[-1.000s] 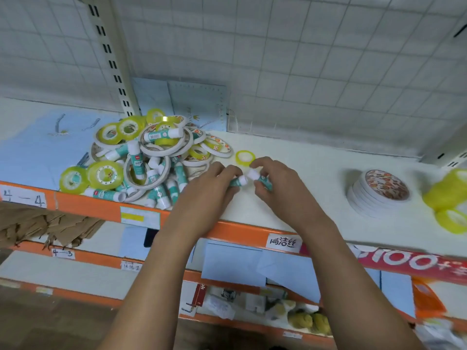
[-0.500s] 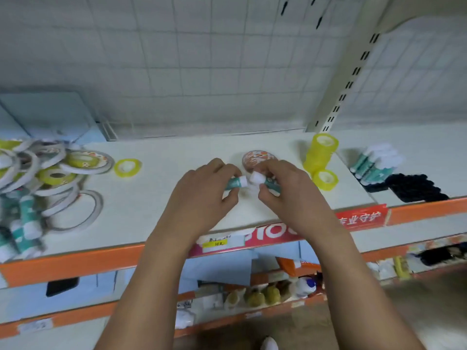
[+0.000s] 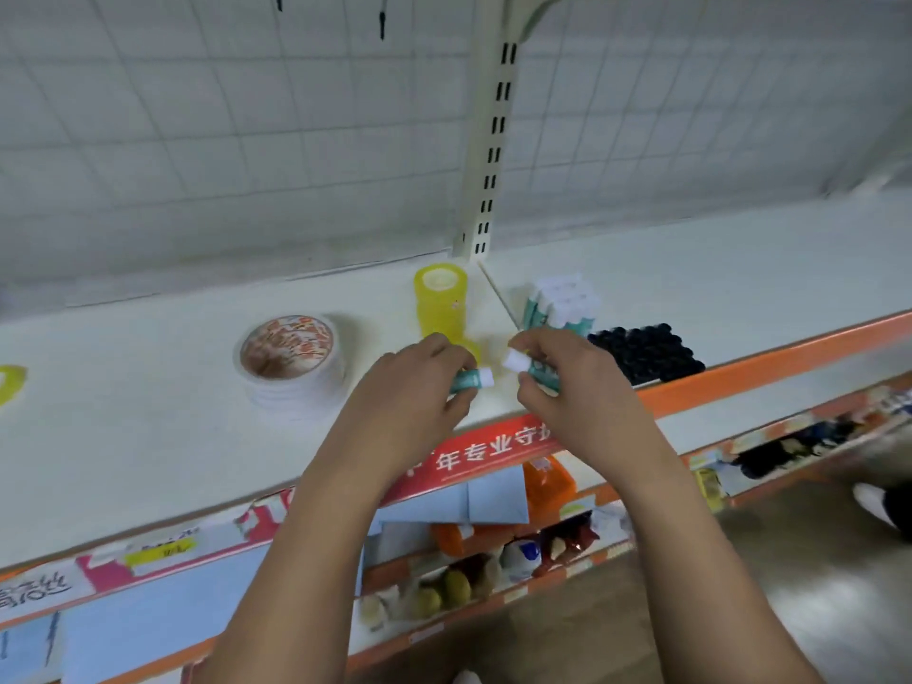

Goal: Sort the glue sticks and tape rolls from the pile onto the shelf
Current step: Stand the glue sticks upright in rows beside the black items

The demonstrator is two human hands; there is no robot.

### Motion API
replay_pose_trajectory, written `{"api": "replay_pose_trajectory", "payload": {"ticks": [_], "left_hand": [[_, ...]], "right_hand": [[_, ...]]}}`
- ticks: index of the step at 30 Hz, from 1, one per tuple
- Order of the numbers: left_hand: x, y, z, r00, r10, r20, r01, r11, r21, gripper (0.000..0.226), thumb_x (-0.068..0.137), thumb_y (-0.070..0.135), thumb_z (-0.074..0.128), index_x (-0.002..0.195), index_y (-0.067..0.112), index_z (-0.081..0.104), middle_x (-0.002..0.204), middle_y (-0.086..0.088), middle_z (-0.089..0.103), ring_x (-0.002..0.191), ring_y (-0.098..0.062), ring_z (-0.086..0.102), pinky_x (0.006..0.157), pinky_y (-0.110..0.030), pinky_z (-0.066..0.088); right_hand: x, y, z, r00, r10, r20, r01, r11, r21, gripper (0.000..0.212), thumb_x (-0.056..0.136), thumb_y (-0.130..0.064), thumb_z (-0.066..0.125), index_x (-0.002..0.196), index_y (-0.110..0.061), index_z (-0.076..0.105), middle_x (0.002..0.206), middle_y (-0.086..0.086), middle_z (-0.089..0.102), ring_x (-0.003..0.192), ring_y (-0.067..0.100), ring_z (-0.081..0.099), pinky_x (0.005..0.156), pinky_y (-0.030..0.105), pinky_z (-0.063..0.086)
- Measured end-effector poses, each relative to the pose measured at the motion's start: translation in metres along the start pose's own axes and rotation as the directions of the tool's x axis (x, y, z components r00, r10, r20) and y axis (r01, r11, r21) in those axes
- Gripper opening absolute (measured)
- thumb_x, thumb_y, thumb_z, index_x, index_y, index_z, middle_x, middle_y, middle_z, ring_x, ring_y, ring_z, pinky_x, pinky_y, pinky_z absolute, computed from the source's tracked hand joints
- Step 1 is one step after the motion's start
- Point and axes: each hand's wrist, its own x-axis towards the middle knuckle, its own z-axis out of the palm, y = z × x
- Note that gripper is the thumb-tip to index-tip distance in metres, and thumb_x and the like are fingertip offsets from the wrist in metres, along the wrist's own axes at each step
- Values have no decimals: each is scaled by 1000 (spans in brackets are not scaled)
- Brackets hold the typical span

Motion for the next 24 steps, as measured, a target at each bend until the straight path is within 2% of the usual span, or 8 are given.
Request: {"api": "replay_pose_trajectory", "payload": {"ticks": [6,12,17,24], "left_hand": [[30,33,31,996,30,80,-31,999,7,28,95,36,53,121,25,58,114,4,55,104,-20,56,85,-38,45],[49,43,44,989,70,127,-74,997,30,29,94,38,53,119,26,60,109,4,56,100,-19,57,79,-38,47],[55,46,53,987,101,129,-102,995,-1,30,95,46,50,114,26,62,102,5,55,94,-18,57,69,-34,45],[61,45,54,995,86,54,-78,988,-134,29,91,41,59,114,25,62,108,7,55,96,-15,58,74,-35,49]], "right_hand": [[-6,44,-19,999,32,-20,-32,999,-4,23,88,-13,61,110,-19,60,101,-5,58,92,14,56,76,26,43],[-5,60,-21,998,66,-5,-66,998,15,23,90,-18,62,113,-22,60,106,-5,59,96,12,55,79,30,48],[-5,62,-19,997,83,-10,-82,996,25,23,87,-15,63,110,-21,61,100,-8,56,93,13,54,77,30,47],[-3,60,-22,992,122,-18,-122,992,-32,25,87,-14,63,111,-19,61,102,-2,60,93,14,55,79,35,49]]}}
